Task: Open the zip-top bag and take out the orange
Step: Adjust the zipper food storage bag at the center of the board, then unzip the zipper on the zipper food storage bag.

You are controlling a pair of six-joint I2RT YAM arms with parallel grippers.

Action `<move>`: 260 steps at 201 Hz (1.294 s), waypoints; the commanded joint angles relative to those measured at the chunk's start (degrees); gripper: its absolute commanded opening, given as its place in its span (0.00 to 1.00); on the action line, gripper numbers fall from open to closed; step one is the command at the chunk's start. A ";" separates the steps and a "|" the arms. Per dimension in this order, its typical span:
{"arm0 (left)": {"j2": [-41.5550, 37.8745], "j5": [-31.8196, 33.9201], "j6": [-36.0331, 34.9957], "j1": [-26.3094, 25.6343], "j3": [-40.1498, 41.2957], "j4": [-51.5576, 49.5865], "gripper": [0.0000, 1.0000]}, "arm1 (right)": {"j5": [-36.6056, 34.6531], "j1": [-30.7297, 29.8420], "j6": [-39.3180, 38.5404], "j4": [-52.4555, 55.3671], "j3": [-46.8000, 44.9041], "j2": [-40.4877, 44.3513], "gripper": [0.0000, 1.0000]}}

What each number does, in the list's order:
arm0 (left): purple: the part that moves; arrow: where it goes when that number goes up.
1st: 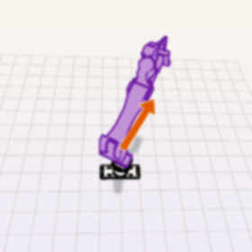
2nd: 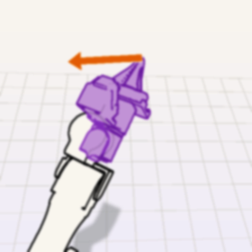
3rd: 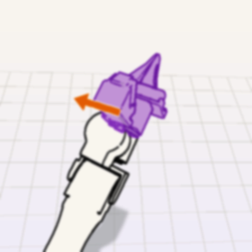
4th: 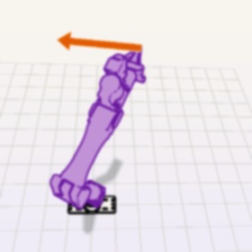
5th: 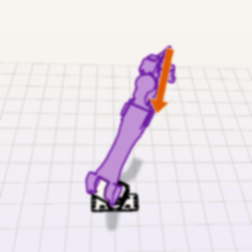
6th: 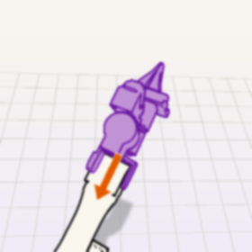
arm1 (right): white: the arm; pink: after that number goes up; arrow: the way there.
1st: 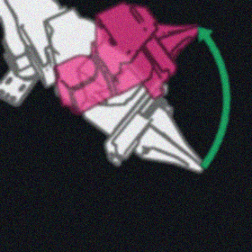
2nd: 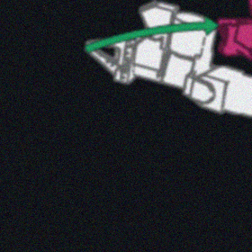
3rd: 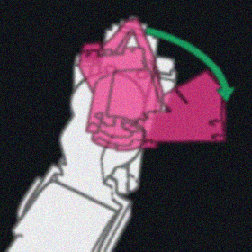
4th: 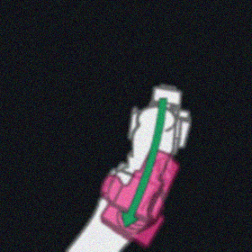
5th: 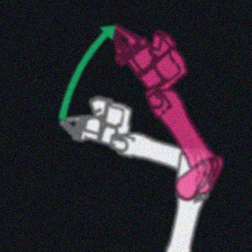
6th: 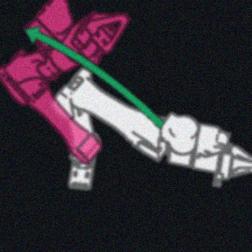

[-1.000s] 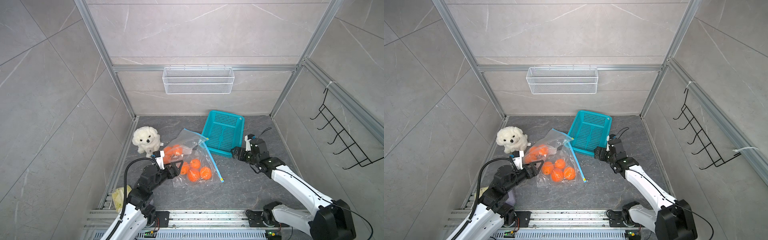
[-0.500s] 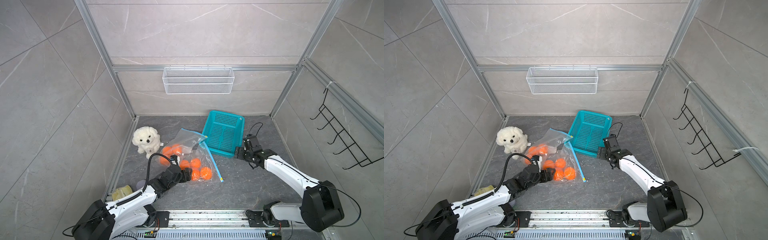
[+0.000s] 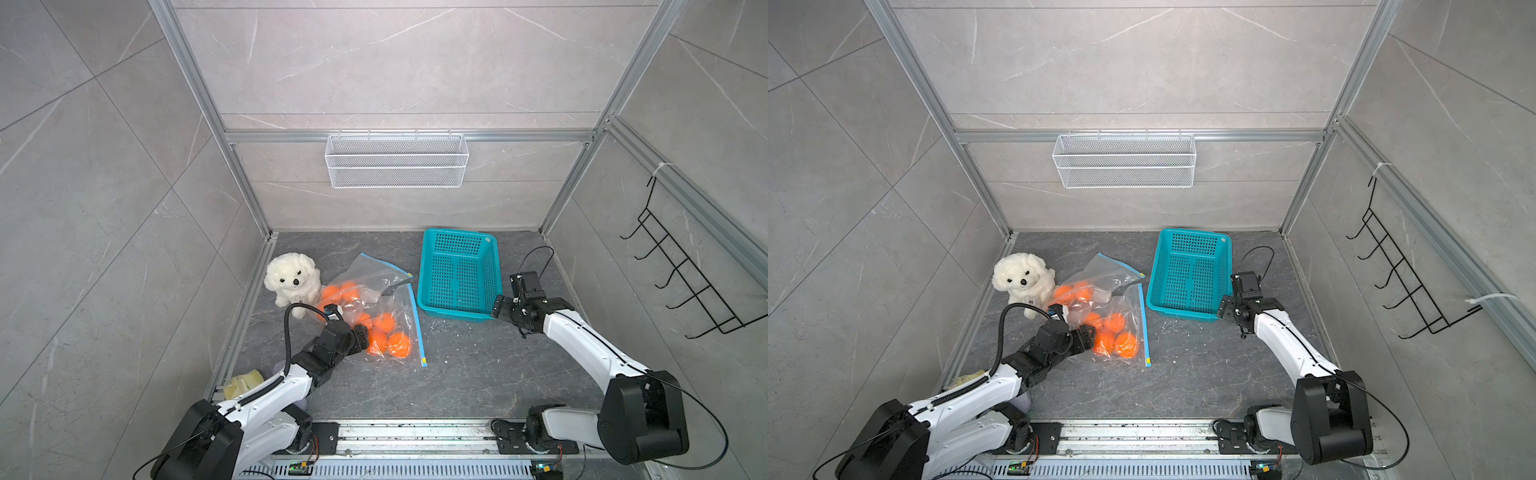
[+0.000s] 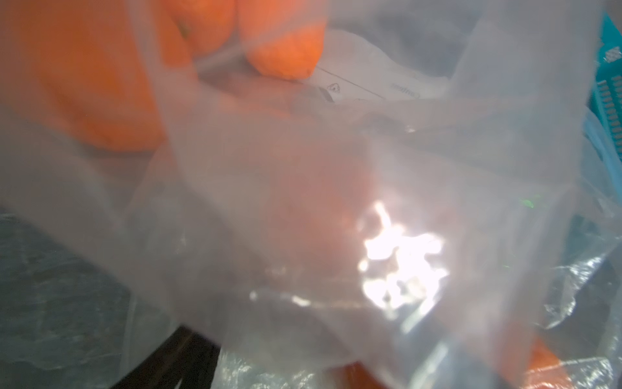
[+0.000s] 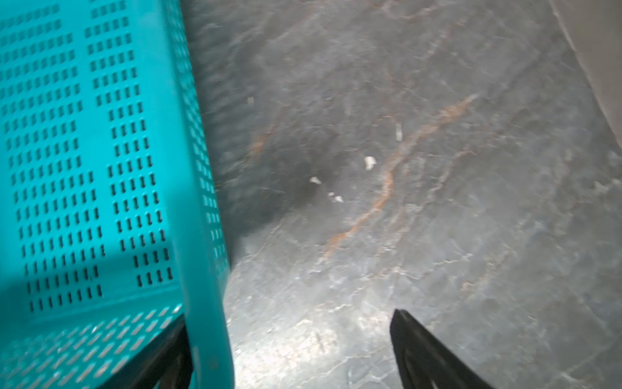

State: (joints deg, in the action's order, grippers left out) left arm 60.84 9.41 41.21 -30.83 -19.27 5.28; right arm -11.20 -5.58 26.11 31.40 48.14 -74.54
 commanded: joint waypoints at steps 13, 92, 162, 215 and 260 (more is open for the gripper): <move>-0.24 -1.27 -3.37 1.48 -0.26 0.30 0.81 | -1.51 0.93 -2.01 4.05 -0.87 5.41 0.92; -19.26 -4.17 -18.30 -9.08 -4.04 -5.02 0.80 | 1.97 -12.02 -5.36 -2.24 1.36 20.07 0.94; -5.32 24.45 -41.87 -40.05 -3.72 8.54 0.80 | 30.56 -12.59 -9.59 -14.39 -0.86 22.62 1.00; 10.83 35.52 -49.91 -50.76 -1.84 26.59 0.78 | 31.43 -13.05 -8.48 -13.97 -2.47 27.29 1.00; 26.89 45.37 -54.15 -54.95 -4.32 39.22 0.78 | 31.87 -13.41 -8.11 -14.86 -2.75 24.41 1.00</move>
State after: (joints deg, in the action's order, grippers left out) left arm 82.46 45.60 -9.06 -84.31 -20.78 34.09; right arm 19.62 -18.46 18.15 17.17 45.12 -49.17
